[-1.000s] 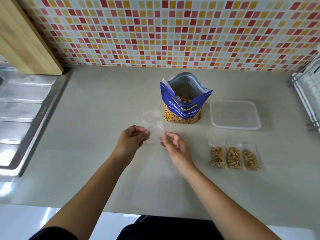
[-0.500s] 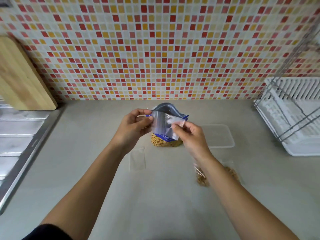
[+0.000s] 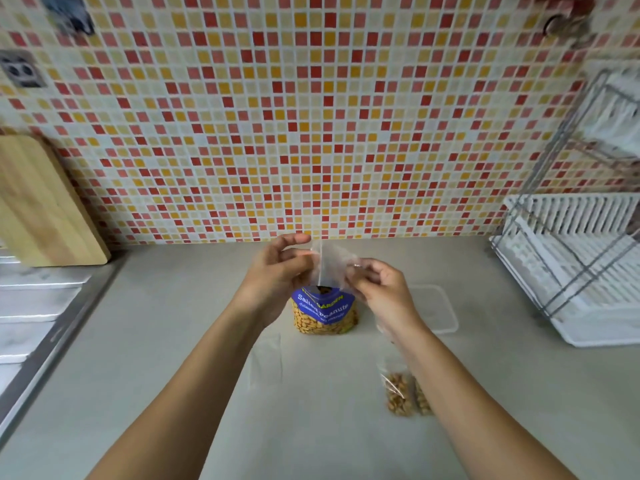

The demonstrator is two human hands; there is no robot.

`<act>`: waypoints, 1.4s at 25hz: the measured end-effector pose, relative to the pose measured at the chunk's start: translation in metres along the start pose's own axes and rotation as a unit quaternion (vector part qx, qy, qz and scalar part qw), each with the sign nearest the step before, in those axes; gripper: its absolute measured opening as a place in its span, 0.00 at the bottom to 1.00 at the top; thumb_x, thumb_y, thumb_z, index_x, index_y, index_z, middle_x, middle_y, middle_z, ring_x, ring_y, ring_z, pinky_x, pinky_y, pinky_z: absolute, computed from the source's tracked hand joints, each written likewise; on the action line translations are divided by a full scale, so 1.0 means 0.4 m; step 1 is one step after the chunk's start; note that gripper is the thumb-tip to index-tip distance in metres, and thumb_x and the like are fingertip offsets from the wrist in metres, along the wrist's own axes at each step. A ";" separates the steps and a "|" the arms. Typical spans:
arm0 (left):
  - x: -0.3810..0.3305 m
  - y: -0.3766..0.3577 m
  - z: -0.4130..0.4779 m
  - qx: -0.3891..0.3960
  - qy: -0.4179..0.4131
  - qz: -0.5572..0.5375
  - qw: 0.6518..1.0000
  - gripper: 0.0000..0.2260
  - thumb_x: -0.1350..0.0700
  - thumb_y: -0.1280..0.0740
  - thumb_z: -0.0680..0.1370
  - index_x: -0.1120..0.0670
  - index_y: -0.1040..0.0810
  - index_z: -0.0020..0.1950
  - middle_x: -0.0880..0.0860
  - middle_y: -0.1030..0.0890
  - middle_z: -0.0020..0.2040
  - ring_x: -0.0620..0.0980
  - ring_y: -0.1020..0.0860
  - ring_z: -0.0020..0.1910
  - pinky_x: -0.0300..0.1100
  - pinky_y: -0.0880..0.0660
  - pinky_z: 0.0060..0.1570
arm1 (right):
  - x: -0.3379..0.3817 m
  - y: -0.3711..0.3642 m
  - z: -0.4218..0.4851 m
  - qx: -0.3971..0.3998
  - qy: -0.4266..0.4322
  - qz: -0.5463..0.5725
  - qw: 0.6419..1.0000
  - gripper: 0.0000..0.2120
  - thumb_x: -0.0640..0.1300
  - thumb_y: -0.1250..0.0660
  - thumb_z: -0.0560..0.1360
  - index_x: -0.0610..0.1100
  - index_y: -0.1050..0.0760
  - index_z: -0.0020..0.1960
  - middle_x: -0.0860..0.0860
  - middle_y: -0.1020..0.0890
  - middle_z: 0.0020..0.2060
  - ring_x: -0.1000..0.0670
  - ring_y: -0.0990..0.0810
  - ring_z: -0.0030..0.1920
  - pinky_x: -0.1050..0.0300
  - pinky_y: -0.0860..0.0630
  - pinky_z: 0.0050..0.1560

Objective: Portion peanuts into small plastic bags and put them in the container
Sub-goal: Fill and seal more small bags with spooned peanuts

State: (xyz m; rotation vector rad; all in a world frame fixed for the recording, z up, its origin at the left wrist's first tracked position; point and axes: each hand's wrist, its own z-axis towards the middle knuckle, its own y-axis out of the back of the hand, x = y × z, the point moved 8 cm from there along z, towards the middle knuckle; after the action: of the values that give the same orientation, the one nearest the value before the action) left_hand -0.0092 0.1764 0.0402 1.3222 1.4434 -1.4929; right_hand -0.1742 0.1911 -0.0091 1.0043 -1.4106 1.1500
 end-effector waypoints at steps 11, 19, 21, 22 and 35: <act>-0.050 0.037 0.033 -0.075 -0.073 0.355 0.929 0.12 0.66 0.34 0.74 0.49 0.20 0.42 0.50 0.17 0.40 0.49 0.19 0.42 0.43 0.21 0.44 | 0.037 0.045 0.021 -0.002 -0.012 -0.028 1.000 0.06 0.39 0.32 0.74 0.43 0.20 0.50 0.49 0.16 0.38 0.50 0.17 0.41 0.55 0.21 0.51; -0.024 0.015 0.056 -0.049 -0.033 0.264 0.963 0.11 0.69 0.34 0.74 0.53 0.20 0.41 0.55 0.19 0.37 0.48 0.22 0.34 0.32 0.22 0.33 | 0.017 0.069 0.026 -0.076 -0.104 0.087 0.988 0.03 0.40 0.33 0.75 0.46 0.23 0.43 0.50 0.20 0.37 0.53 0.24 0.39 0.61 0.27 0.42; -0.028 0.014 0.059 -0.053 -0.032 0.254 0.965 0.10 0.68 0.34 0.74 0.55 0.20 0.42 0.54 0.20 0.37 0.46 0.22 0.35 0.31 0.24 0.32 | 0.002 0.088 0.030 -0.126 -0.132 0.154 0.971 0.04 0.40 0.35 0.76 0.46 0.25 0.43 0.50 0.22 0.36 0.53 0.25 0.38 0.59 0.26 0.42; -0.032 0.020 0.061 -0.061 -0.033 0.250 0.966 0.09 0.68 0.34 0.75 0.55 0.20 0.43 0.54 0.20 0.38 0.46 0.22 0.35 0.31 0.23 0.33 | -0.003 0.106 0.032 -0.159 -0.127 0.167 0.965 0.05 0.39 0.37 0.77 0.46 0.26 0.44 0.50 0.24 0.37 0.52 0.25 0.39 0.59 0.26 0.43; -0.028 -0.008 0.057 -0.043 -0.062 0.308 0.948 0.17 0.65 0.32 0.73 0.54 0.32 0.58 0.56 0.16 0.38 0.52 0.20 0.37 0.34 0.23 0.32 | 0.140 -0.081 0.012 0.086 0.295 -0.526 0.793 0.42 0.66 0.28 0.62 0.47 0.34 0.70 0.53 0.28 0.66 0.51 0.32 0.66 0.57 0.39 0.68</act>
State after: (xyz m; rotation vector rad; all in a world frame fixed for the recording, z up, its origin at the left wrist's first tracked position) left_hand -0.0140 0.1530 0.0488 1.4239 0.8818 -1.0598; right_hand -0.1516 0.1796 0.0505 1.1640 -0.1164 0.6139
